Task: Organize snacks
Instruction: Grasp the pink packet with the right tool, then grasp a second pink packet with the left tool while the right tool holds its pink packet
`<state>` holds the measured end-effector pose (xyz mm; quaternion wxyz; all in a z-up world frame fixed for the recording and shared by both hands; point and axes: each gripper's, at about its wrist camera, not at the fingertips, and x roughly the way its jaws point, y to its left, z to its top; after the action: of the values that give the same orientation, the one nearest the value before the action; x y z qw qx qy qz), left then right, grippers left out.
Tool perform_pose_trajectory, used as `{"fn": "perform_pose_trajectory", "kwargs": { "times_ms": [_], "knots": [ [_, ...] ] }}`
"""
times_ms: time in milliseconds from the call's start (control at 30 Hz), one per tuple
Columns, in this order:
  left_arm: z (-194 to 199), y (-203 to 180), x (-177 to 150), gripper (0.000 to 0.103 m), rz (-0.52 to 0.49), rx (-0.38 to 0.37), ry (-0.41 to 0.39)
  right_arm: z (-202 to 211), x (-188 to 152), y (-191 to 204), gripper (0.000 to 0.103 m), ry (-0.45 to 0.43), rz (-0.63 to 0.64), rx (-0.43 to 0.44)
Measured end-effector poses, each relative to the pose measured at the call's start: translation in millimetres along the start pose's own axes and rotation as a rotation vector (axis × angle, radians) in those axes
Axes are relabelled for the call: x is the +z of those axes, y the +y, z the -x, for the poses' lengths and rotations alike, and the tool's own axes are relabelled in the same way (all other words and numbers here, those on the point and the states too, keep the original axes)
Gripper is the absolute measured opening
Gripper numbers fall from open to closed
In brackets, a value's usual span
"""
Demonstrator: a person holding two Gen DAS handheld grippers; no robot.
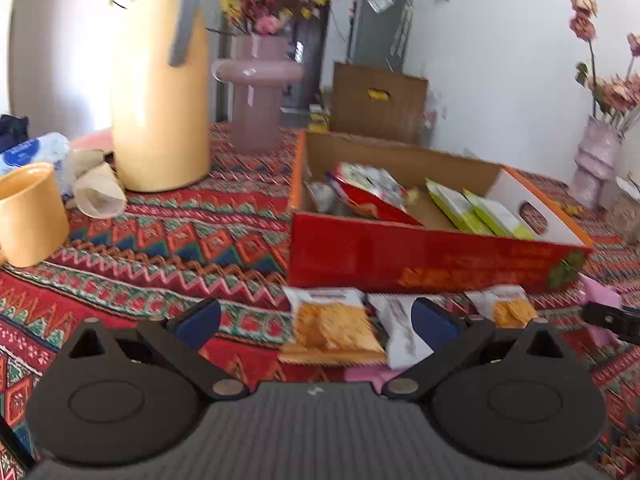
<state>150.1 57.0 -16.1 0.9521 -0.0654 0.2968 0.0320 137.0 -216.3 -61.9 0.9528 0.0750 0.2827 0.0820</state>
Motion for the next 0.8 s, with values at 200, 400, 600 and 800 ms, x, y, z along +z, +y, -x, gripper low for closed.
{"fn": "perform_pose_trajectory", "kwargs": {
  "times_ms": [200, 400, 600, 800],
  "knots": [
    [-5, -26, 0, 0.103, -0.037, -0.033, 0.168, -4, -2, -2, 0.065, 0.007, -0.024, 0.024],
    [-20, -47, -5, 0.103, -0.041, 0.011, 0.271, 3, -3, -11, 0.065, -0.02, -0.073, 0.048],
    [-26, -56, -9, 0.103, -0.04, 0.089, 0.316, 9, -5, -13, 0.065, -0.043, -0.079, 0.074],
    [-19, -54, -11, 0.097, -0.034, 0.109, 0.323, 13, -6, -12, 0.065, -0.056, -0.073, 0.095]
  ]
}}
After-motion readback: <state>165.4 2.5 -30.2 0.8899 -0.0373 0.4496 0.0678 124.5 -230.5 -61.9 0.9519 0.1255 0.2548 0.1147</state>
